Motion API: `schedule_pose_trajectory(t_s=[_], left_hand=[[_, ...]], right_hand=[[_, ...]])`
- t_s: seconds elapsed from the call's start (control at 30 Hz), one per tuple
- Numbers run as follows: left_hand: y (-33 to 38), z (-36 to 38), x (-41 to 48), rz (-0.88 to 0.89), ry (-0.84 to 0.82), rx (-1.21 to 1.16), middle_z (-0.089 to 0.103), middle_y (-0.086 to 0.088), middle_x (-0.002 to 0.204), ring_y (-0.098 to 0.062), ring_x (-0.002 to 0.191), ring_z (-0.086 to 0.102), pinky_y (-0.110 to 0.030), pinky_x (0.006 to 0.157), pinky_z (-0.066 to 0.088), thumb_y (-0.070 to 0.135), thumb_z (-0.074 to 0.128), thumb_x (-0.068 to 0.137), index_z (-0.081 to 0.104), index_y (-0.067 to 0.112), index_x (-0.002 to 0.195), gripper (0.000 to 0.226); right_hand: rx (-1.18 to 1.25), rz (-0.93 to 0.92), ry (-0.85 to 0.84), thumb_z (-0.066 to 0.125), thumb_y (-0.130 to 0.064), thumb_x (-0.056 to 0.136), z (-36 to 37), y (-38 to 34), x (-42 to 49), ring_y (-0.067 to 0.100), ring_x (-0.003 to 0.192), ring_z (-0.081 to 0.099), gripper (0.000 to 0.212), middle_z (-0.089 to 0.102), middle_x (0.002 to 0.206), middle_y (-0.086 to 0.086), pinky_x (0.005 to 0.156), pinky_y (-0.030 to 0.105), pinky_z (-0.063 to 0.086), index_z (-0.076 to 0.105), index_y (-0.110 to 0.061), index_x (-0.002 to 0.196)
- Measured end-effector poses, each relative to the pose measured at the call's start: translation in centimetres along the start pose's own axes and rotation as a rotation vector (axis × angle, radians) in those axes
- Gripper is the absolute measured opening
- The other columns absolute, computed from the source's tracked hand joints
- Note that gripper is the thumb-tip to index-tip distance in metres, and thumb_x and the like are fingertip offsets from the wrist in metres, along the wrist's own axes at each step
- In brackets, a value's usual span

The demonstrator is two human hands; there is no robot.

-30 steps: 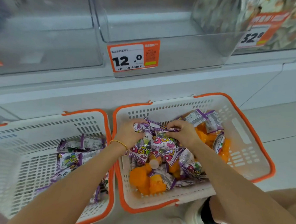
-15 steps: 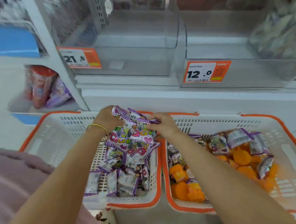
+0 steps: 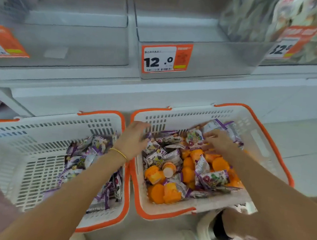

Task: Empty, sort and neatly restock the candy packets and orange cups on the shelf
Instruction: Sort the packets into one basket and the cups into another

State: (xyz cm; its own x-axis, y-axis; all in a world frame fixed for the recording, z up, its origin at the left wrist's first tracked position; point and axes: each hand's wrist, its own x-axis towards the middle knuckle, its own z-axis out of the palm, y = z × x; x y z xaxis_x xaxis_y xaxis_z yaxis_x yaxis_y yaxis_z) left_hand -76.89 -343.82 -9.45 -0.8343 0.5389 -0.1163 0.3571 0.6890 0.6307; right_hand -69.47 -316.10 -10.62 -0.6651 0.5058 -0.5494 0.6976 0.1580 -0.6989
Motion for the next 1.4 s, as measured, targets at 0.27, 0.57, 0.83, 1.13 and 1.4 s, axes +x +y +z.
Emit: schedule_pose_trajectory(t_s=[0.27,0.57,0.83,1.13,1.4], left_hand=[[1.2,7.6,4.9,-0.173,-0.258,0.159,0.021,-0.010,0.151,-0.025,0.138,0.026,-0.035,0.112,0.026,0.031,0.062,0.087,0.021,0.020,0.148,0.074],[-1.7,10.9,8.5,-0.323,-0.326,0.399,0.008,-0.013,0.154,-0.032,0.142,0.015,-0.044,0.110,0.030,0.038,0.066,0.084,0.004,0.022,0.148,0.090],[-2.5,13.1,10.3,-0.124,-0.236,0.556,0.024,-0.008,0.149,-0.026,0.137,0.024,-0.039,0.110,0.030,0.051,0.059,0.084,0.016,0.013,0.147,0.085],[-1.3,16.4,12.3,-0.175,-0.297,0.613,0.027,-0.013,0.139,-0.034,0.128,0.032,-0.044,0.104,0.034,0.059,0.068,0.072,0.030,0.019,0.139,0.087],[-1.1,16.5,12.0,-0.089,-0.240,0.590,0.060,-0.010,0.110,-0.033,0.097,0.060,-0.039,0.076,0.046,0.021,0.052,0.093,0.040,0.014,0.121,0.032]], right_hand=[[-0.723,-0.259,0.316,0.048,0.004,0.086,-3.2,3.0,5.3,0.033,0.129,0.041,0.057,0.039,0.147,0.010,0.097,0.043,0.041,0.044,-0.016,0.140],[-0.862,-0.194,0.260,0.056,-0.067,0.080,0.4,3.5,11.2,0.045,0.140,0.015,0.086,0.016,0.155,0.013,0.111,0.058,0.023,0.029,-0.017,0.144],[-0.893,-0.262,0.368,0.077,-0.058,0.065,4.4,4.7,11.6,0.039,0.123,0.042,0.102,0.046,0.134,0.021,0.097,0.050,0.037,0.029,-0.015,0.144],[-0.598,-0.403,0.182,0.069,-0.017,0.085,5.0,5.2,10.4,0.026,0.106,0.056,0.049,0.054,0.120,0.011,0.082,0.033,0.049,0.045,-0.008,0.126],[-0.354,-0.310,0.132,0.063,-0.011,0.090,4.7,5.4,8.7,0.028,0.109,0.058,0.040,0.062,0.120,0.012,0.086,0.037,0.051,0.051,-0.006,0.127]])
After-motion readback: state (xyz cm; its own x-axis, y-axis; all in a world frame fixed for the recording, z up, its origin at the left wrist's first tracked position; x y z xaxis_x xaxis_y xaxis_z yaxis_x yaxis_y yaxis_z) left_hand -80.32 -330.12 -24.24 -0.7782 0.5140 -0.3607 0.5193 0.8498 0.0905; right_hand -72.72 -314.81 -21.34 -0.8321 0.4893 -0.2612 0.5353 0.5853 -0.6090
